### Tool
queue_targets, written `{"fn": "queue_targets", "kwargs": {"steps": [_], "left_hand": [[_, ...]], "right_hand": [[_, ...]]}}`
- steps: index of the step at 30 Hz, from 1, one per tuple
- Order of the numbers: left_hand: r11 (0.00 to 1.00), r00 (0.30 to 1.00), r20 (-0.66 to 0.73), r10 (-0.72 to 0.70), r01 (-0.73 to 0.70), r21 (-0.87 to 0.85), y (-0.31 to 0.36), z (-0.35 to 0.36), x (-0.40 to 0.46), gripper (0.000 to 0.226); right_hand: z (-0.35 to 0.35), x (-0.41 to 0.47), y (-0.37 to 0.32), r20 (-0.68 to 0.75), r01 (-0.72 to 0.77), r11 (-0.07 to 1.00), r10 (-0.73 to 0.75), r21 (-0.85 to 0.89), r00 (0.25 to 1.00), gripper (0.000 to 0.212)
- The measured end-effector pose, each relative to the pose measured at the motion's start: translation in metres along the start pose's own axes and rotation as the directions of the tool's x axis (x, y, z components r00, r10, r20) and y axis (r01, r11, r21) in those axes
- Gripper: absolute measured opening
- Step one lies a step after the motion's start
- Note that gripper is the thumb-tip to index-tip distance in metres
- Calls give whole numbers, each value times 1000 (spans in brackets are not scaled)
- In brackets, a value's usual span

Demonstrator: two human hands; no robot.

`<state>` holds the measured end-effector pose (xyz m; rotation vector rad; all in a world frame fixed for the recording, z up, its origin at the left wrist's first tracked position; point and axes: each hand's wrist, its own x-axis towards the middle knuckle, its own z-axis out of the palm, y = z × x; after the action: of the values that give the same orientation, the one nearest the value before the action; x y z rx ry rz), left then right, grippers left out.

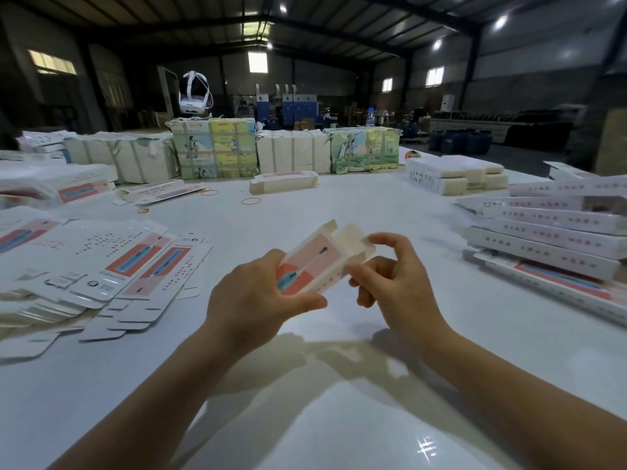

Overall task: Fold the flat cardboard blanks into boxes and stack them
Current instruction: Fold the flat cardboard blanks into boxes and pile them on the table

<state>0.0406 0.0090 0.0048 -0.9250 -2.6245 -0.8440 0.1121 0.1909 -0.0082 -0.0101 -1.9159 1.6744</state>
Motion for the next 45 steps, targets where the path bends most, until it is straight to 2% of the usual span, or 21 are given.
{"fn": "queue_targets", "kwargs": {"steps": [3, 5, 9, 13, 16, 18, 20, 23, 29, 31, 33, 35, 36, 37, 38, 39, 40, 41, 43, 45], "left_hand": [[997, 999, -50, -16, 19, 72, 3, 2, 3, 57], [996, 999, -49, -21, 25, 84, 4, 5, 3, 56], [996, 1000, 10, -17, 16, 89, 5, 8, 1, 74], [993, 999, 33, -3, -1, 116, 6, 8, 0, 65], [981, 1000, 19, 25, -28, 191, 7, 10, -1, 66], [959, 998, 11, 65, -65, 275, 8, 10, -4, 72], [941, 996, 20, 91, -93, 326, 9, 11, -6, 77], [952, 997, -9, 77, -71, 298, 12, 13, -7, 70], [938, 997, -50, 66, -45, 345, 15, 19, -5, 66], [940, 996, -61, 62, -37, 339, 16, 20, -5, 68], [950, 996, -70, 54, -29, 312, 16, 19, -5, 68], [955, 996, -72, 50, -27, 296, 15, 18, -4, 67], [955, 996, -73, 52, -28, 296, 15, 18, -4, 65], [954, 996, -70, 55, -32, 300, 15, 18, -4, 64], [951, 996, -61, 59, -38, 306, 15, 19, -4, 64], [949, 997, -50, 63, -44, 313, 15, 19, -4, 64], [948, 997, -41, 64, -48, 316, 15, 20, -5, 65], [948, 997, -35, 64, -49, 315, 15, 20, -5, 65], [950, 997, -31, 65, -52, 308, 14, 20, -4, 66], [948, 997, -37, 70, -55, 313, 14, 21, -3, 67]], "right_hand": [[1, -3, 1, -122, 97, 995, -101, -35, 987, 24], [3, -5, 2, -117, 108, 992, -115, -63, 986, 26], [9, -7, 4, -74, 55, 995, -62, -87, 995, 22], [6, -7, 2, -63, 51, 994, -58, -97, 996, 24], [4, -5, 1, -3, -3, 998, 3, -67, 1000, 43], [2, -2, 5, 55, -51, 991, 59, -122, 997, 54], [2, -2, 5, 68, -56, 978, 71, -200, 995, 45], [4, -3, 4, -7, -11, 989, 10, -148, 1000, 23], [6, -2, 4, 8, -4, 992, 5, -123, 1000, 36], [6, -2, 4, 19, 8, 987, -5, -159, 1000, 32], [5, 0, 3, -22, 41, 959, -49, -281, 999, 23], [1, 4, 5, -103, 18, 916, -65, -400, 993, 50], [-2, 8, 6, -130, -58, 926, 9, -373, 991, 67], [-4, 11, 6, -128, -178, 952, 150, -250, 980, 77], [-5, 12, 6, -76, -317, 948, 314, -29, 946, 77], [-6, 14, 5, 40, -442, 874, 444, 203, 895, 65], [-6, 15, 4, 145, -515, 779, 498, 358, 855, 50], [-6, 16, 4, 187, -524, 755, 492, 395, 850, 34], [-6, 15, 6, 130, -408, 857, 387, 315, 913, 17], [-3, 10, 7, 34, -187, 980, 185, 65, 982, 11]]}}
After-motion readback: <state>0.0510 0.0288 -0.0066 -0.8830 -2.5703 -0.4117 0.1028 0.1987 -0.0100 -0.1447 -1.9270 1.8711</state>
